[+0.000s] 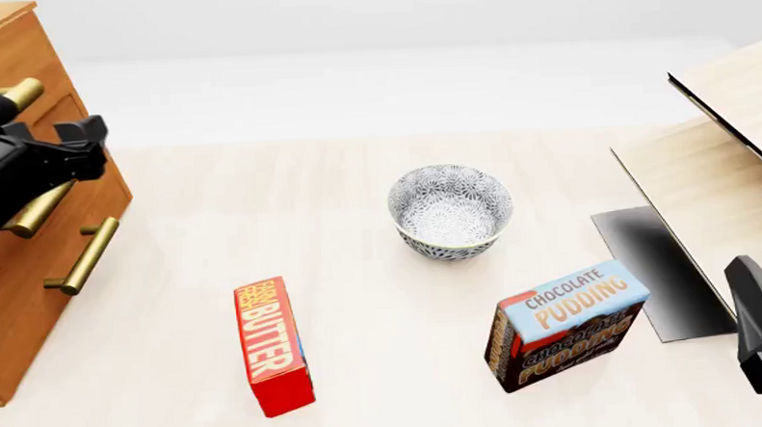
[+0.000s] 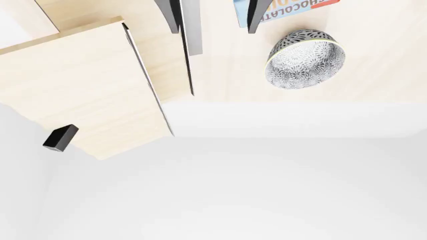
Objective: Close the top drawer of the cabinet.
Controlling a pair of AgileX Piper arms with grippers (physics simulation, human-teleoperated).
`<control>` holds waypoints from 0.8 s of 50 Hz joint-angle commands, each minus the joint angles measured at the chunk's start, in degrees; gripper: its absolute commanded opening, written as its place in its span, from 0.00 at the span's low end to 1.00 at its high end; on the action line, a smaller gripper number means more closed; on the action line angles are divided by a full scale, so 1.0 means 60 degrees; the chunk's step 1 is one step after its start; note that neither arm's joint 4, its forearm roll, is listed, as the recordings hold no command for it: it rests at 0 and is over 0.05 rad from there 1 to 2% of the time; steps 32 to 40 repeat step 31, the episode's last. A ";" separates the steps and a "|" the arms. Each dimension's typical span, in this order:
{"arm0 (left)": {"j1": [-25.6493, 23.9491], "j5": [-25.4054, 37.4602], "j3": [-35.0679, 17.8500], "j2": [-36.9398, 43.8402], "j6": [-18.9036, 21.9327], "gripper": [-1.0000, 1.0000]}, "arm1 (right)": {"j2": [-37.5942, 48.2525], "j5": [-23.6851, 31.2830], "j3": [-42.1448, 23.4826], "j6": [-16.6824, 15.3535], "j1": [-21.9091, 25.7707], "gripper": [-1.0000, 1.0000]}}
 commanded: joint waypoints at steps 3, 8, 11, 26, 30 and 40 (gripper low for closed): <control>0.0349 -0.0015 -0.0159 0.0158 -0.0016 1.00 | -0.0001 0.0000 0.0000 -0.0003 0.0000 1.00; 0.0481 0.0020 -0.0219 0.0208 -0.0069 1.00 | 0.0001 0.0000 0.0000 -0.0001 0.0000 1.00; 0.0662 0.0080 -0.0265 0.0206 -0.0141 1.00 | 0.0000 0.0000 0.0000 0.0000 0.0000 1.00; 0.1263 0.0228 -0.0489 0.0396 -0.0321 1.00 | -0.0002 0.0000 0.0000 -0.0002 0.0001 1.00; 0.1359 0.0251 -0.0541 0.0442 -0.0349 1.00 | -0.0001 0.0000 0.0000 0.0000 -0.0001 1.00; 0.1426 0.0249 -0.0553 0.0477 -0.0369 1.00 | 0.0002 0.0000 0.0000 0.0001 0.0000 1.00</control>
